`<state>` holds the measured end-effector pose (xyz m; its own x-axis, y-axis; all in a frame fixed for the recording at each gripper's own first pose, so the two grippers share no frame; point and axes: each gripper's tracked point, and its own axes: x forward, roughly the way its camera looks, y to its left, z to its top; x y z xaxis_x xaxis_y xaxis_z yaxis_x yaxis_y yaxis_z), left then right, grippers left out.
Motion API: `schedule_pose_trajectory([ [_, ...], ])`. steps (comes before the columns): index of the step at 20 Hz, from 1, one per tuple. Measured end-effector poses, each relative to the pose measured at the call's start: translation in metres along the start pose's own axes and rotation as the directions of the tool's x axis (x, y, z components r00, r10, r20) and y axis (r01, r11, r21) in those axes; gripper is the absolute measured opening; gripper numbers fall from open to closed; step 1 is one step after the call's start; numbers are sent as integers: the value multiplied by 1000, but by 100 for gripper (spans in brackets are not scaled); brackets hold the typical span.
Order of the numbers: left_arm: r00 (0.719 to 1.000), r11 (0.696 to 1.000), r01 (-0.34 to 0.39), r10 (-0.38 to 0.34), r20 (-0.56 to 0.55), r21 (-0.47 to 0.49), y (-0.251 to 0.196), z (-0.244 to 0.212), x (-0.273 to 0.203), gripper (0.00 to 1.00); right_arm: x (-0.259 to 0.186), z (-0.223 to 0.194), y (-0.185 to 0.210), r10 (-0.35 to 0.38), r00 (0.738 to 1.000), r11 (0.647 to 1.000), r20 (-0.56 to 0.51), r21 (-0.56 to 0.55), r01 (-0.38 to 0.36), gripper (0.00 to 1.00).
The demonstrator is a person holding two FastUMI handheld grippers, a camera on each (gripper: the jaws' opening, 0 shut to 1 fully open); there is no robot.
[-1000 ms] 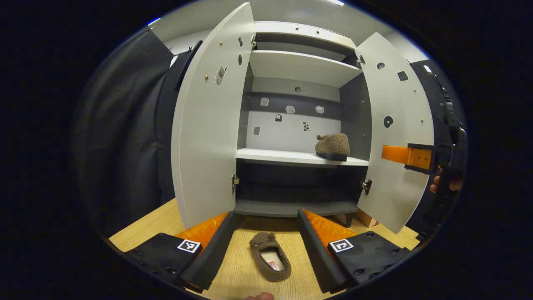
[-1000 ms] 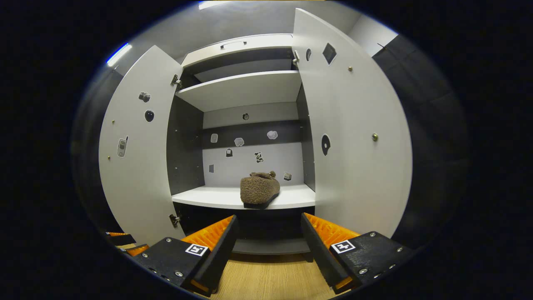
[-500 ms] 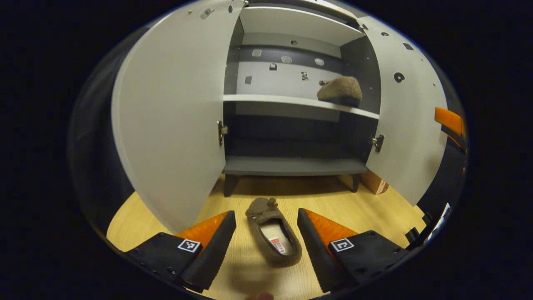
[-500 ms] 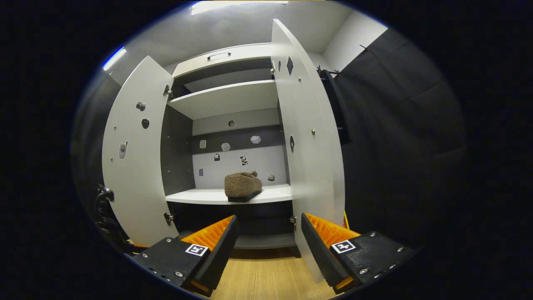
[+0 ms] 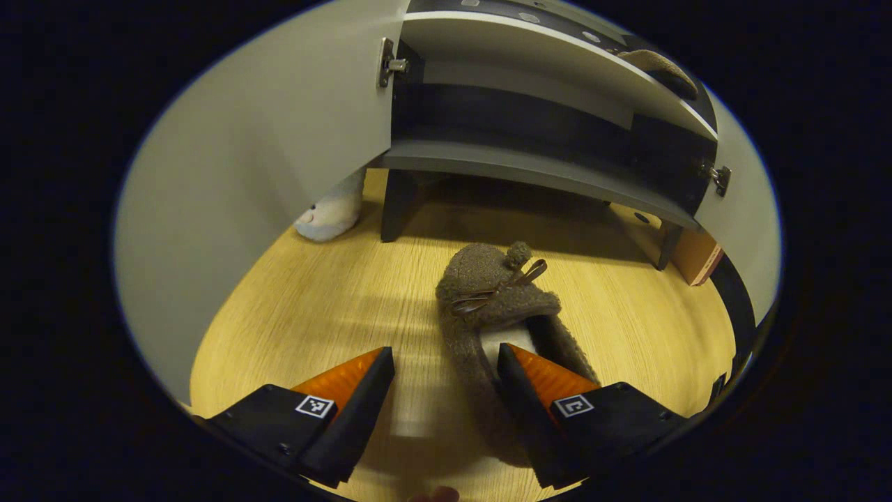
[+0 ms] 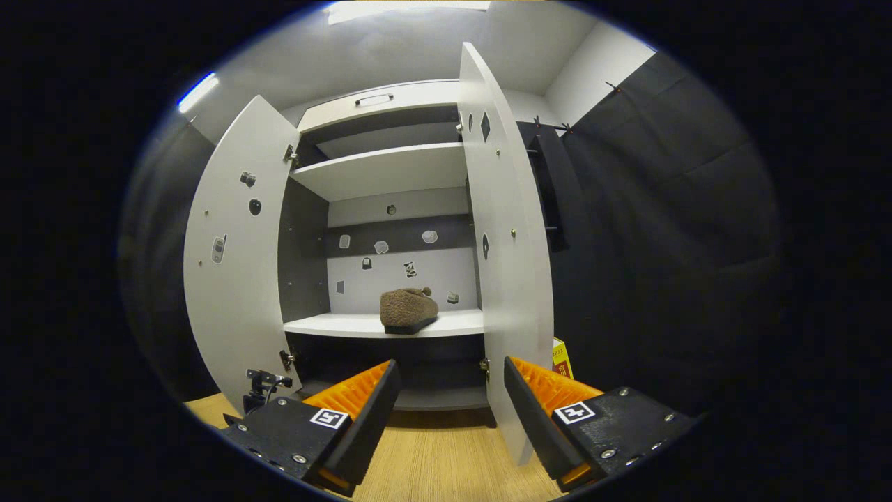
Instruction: Grab one shoe with the right hand and put it into the shoe cabinet, grab the other shoe with the left hand and put it into the shoe cabinet; then close the right door with the right hand and the left door with the left hand.
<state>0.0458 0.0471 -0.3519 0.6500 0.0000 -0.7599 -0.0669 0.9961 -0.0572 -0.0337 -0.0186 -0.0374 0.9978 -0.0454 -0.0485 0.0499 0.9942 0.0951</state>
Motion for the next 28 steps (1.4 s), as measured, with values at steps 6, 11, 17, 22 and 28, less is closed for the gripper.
schedule_pose_trajectory([
  [6,996,999,1,2,92,-37,6,24,27,89,0,-8,1,15,999,1000,-32,-22,-16,92],
  [11,985,998,-55,54,165,4,7,30,25,29,5,-10,0,26,999,999,-38,-30,-27,92],
  [17,975,999,-50,53,217,-23,-6,48,-52,9,11,-10,2,49,998,999,-37,-5,-49,92],
  [22,925,997,-31,0,380,74,-40,139,-181,9,15,-12,3,50,998,999,-35,1,-50,92],
  [28,830,993,57,-102,548,99,-80,326,-245,8,15,-10,6,62,998,998,-30,14,-62,92],
])
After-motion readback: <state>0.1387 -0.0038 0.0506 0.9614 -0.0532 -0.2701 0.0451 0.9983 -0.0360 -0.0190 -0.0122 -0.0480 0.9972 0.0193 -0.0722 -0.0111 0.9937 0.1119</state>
